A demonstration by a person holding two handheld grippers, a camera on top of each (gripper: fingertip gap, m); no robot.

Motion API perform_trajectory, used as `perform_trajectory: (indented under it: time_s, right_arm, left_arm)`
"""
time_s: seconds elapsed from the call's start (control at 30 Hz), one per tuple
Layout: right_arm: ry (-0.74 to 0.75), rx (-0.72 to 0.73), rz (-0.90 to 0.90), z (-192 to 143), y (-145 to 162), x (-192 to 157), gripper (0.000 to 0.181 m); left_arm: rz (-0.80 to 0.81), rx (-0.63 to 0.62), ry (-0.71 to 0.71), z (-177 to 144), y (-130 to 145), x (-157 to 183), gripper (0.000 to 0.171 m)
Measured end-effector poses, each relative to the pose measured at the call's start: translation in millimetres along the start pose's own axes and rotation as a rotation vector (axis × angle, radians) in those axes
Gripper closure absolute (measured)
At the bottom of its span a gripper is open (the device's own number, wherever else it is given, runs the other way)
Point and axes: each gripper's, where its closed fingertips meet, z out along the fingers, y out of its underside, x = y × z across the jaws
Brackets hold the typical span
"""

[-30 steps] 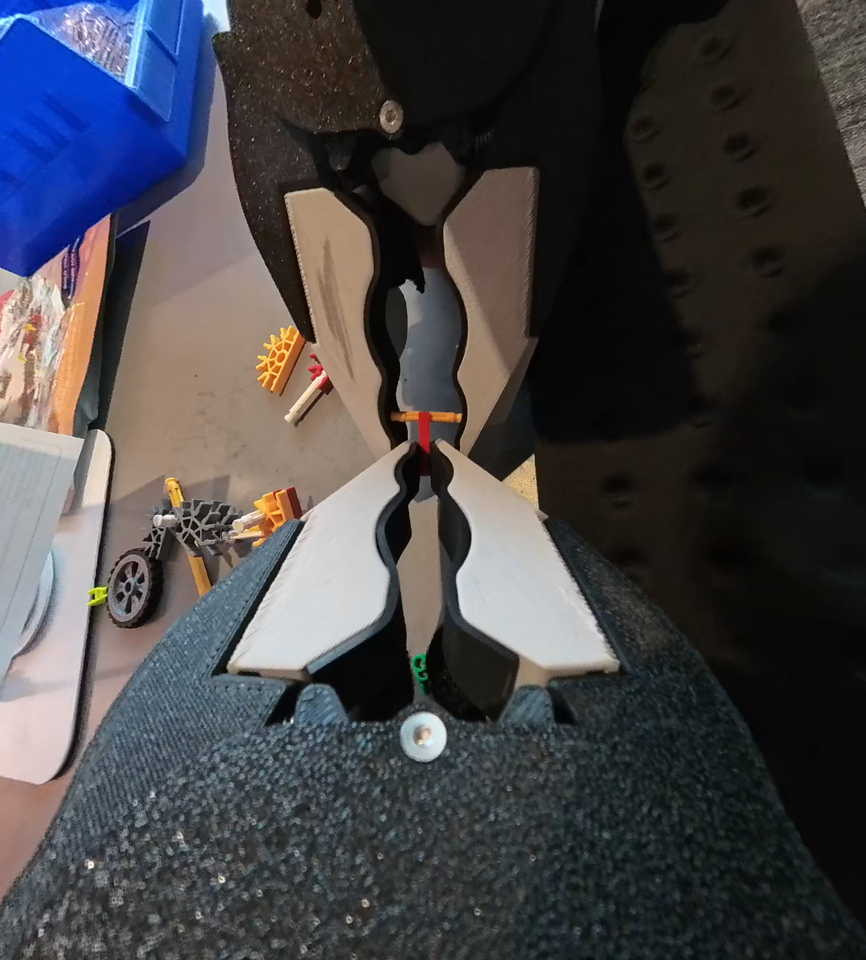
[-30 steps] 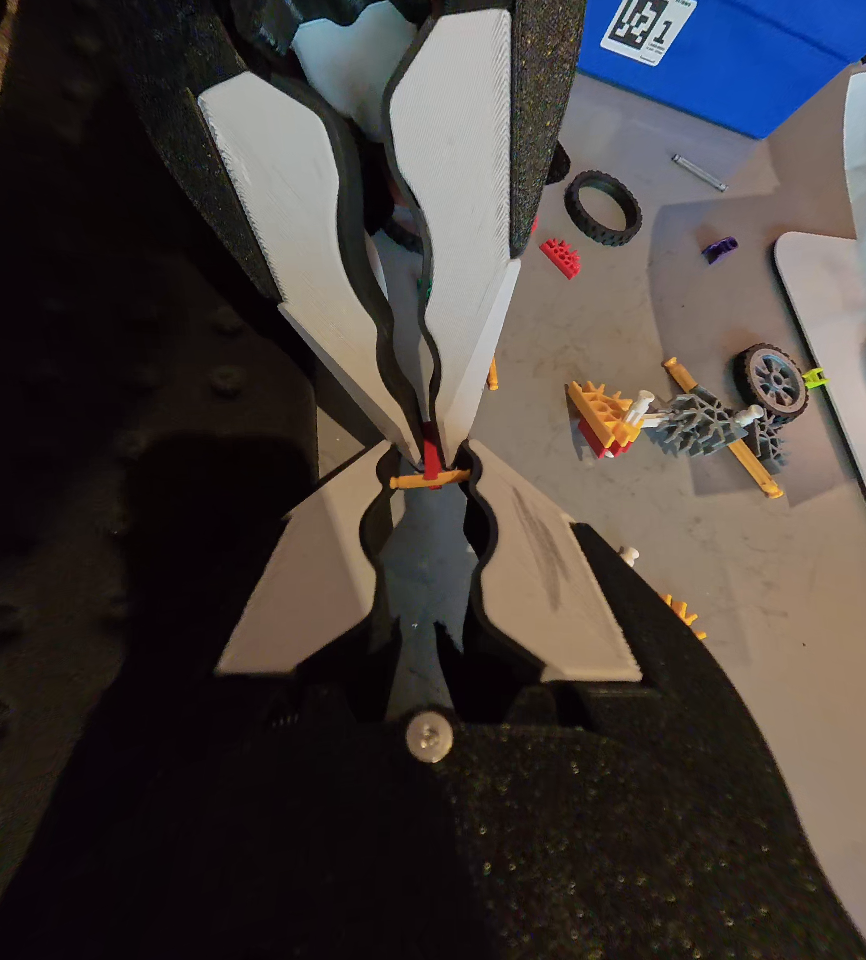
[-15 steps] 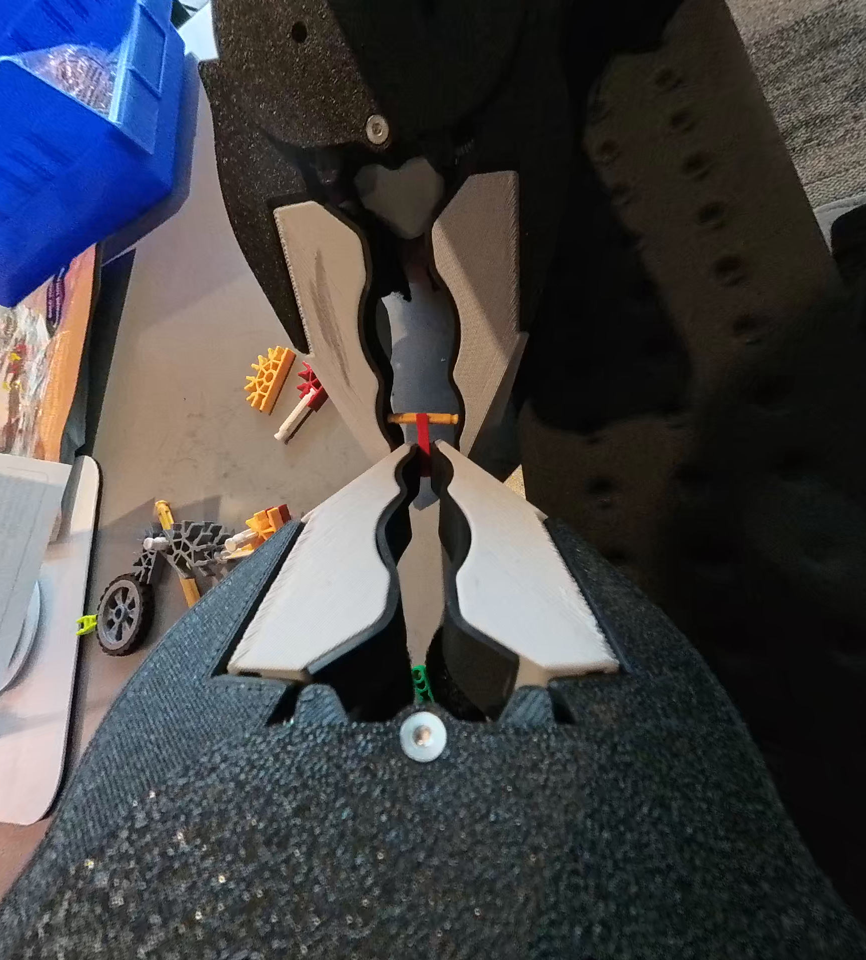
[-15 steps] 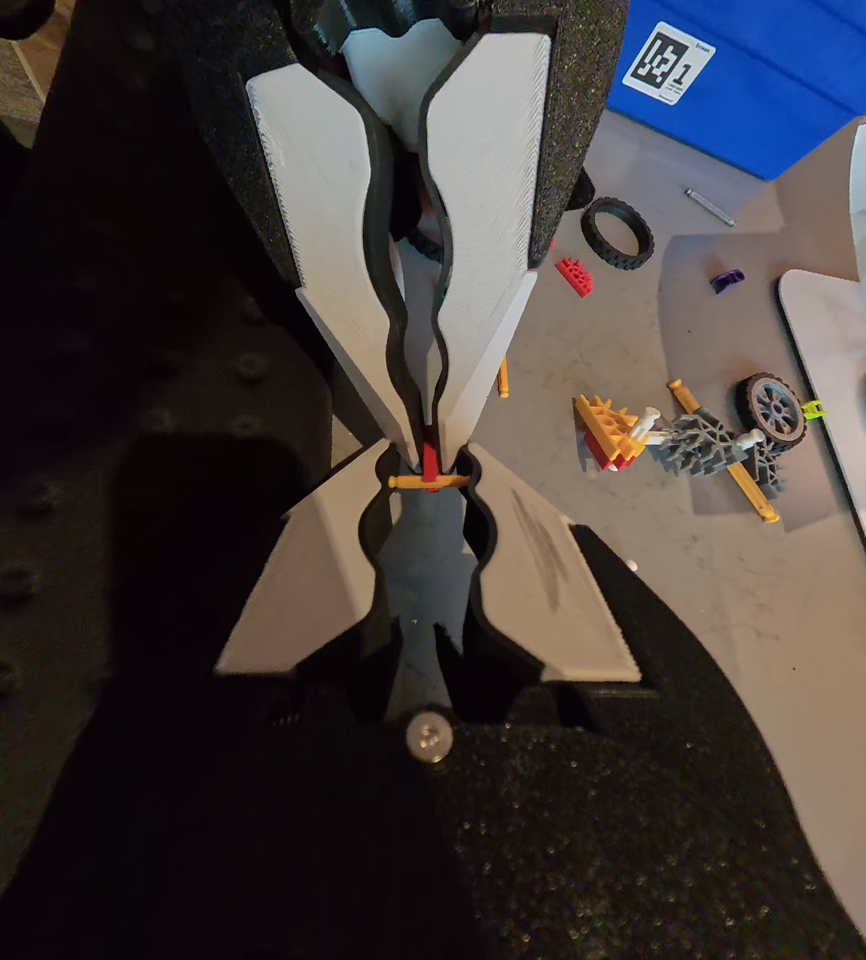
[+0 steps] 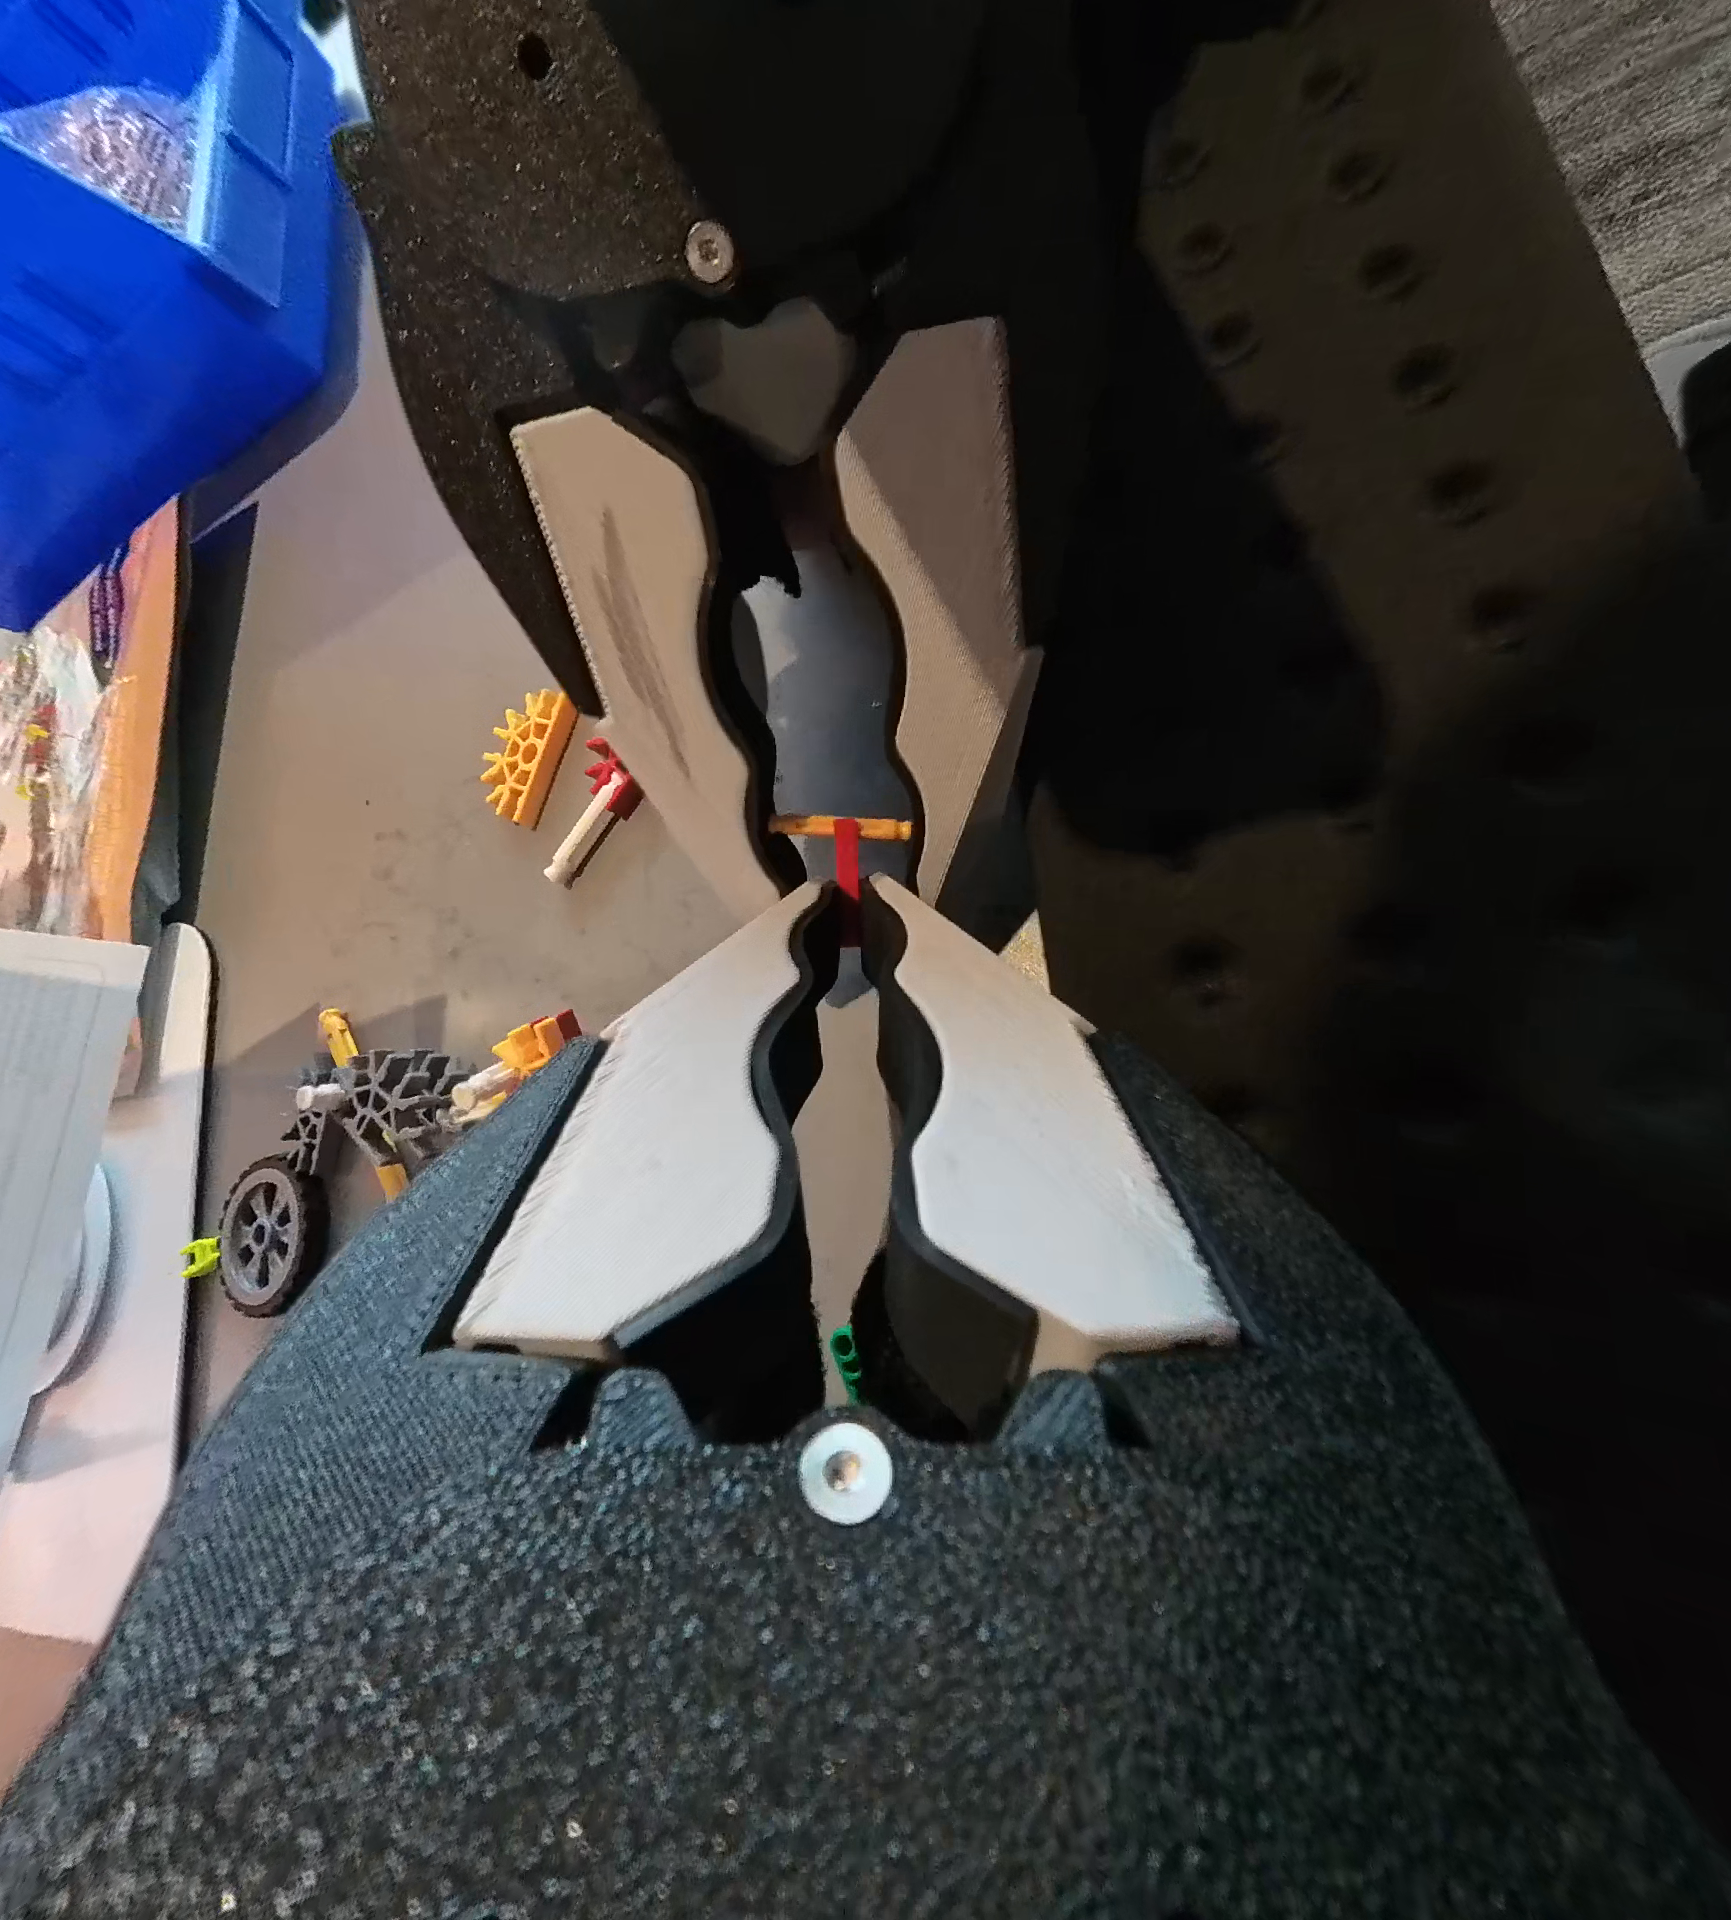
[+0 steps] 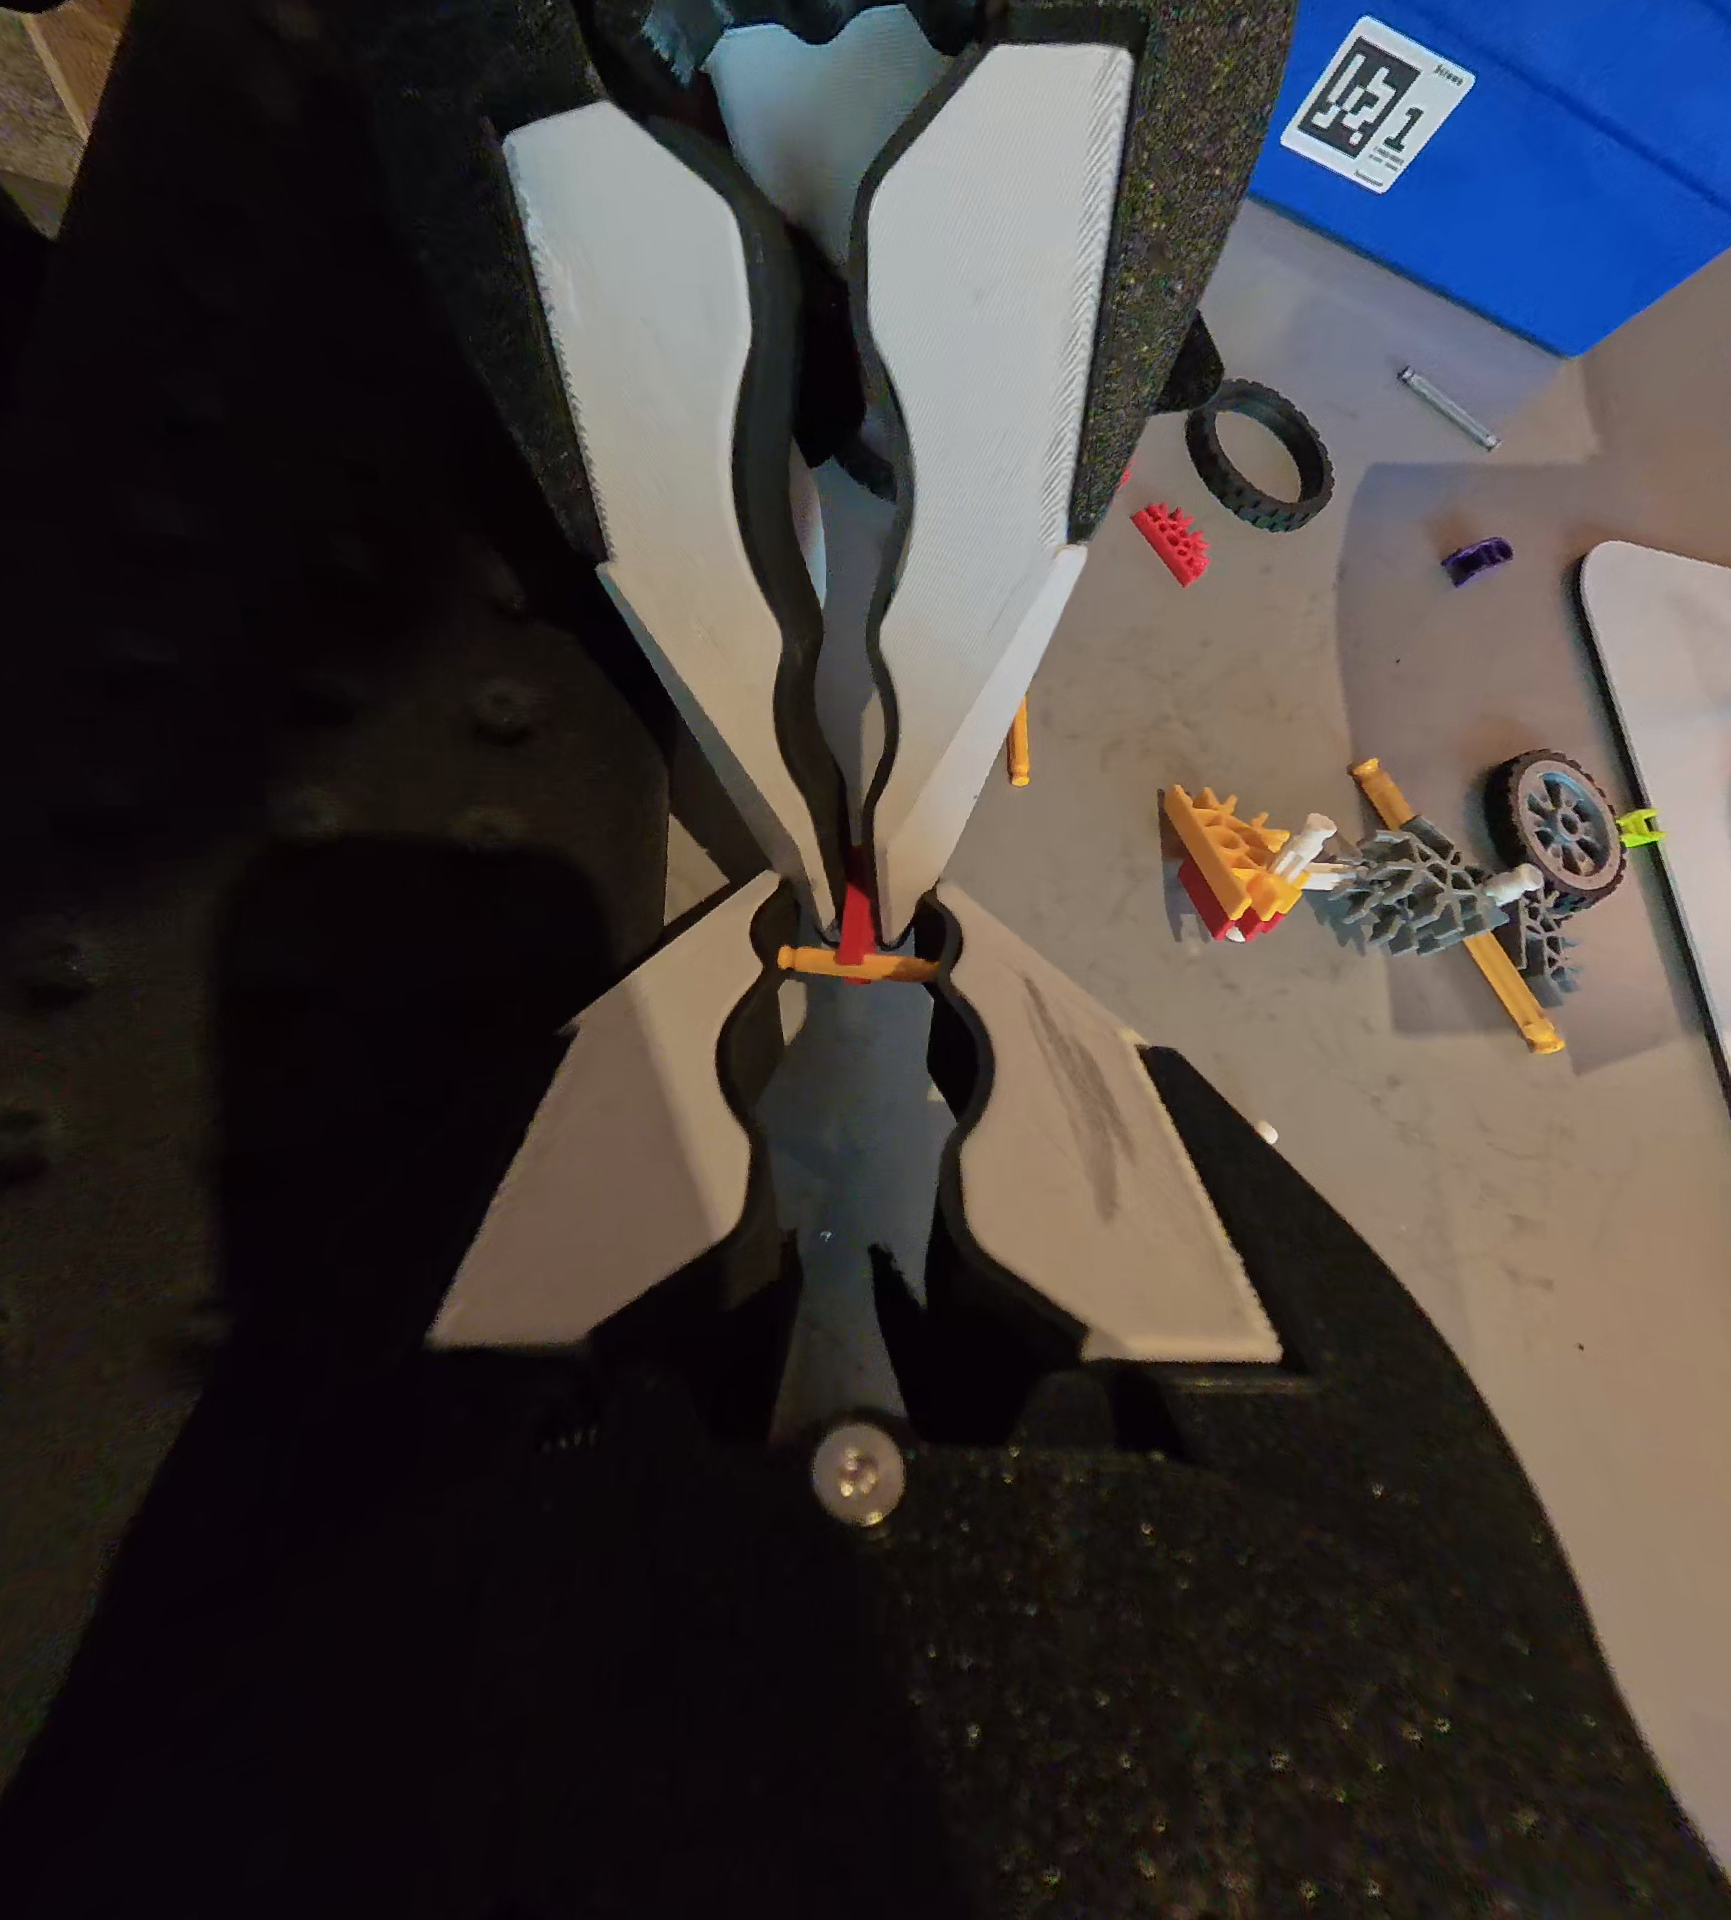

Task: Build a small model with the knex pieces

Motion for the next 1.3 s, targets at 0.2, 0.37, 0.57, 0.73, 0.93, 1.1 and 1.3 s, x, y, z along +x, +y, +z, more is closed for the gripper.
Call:
perform_trajectory:
  time_s: [0.2, 0.37, 0.57, 0.73, 0.93, 1.1, 1.3]
  right_arm:
    - [0.025, 0.013, 0.023, -2, -1, 4, 0.159]
    - [0.028, 0.015, 0.027, -2, -2, 4, 0.159]
    - [-0.014, 0.032, 0.041, -4, -3, 2, 0.158]
    - [-0.022, 0.016, 0.032, -3, -1, 0, 0.159]
    - [-0.003, 0.032, 0.061, -7, -3, 4, 0.159]
    - [0.035, 0.034, 0.061, -11, -6, 9, 0.158]
    - [0.049, 0.040, 0.095, -14, -8, 12, 0.156]
  left_arm:
    - [-0.050, 0.003, 0.000, -2, 1, -3, 0.171]
    - [-0.083, 0.023, 0.024, -2, 0, -3, 0.171]
    - [-0.054, 0.037, 0.038, -3, -3, -3, 0.171]
    - [-0.058, 0.027, 0.050, -2, -1, 0, 0.171]
    - [-0.121, 0.061, 0.067, -3, -5, -5, 0.171]
    - [-0.192, 0.096, 0.069, -5, -9, -10, 0.171]
    - [-0.232, 0.126, 0.065, -6, -13, -13, 0.171]
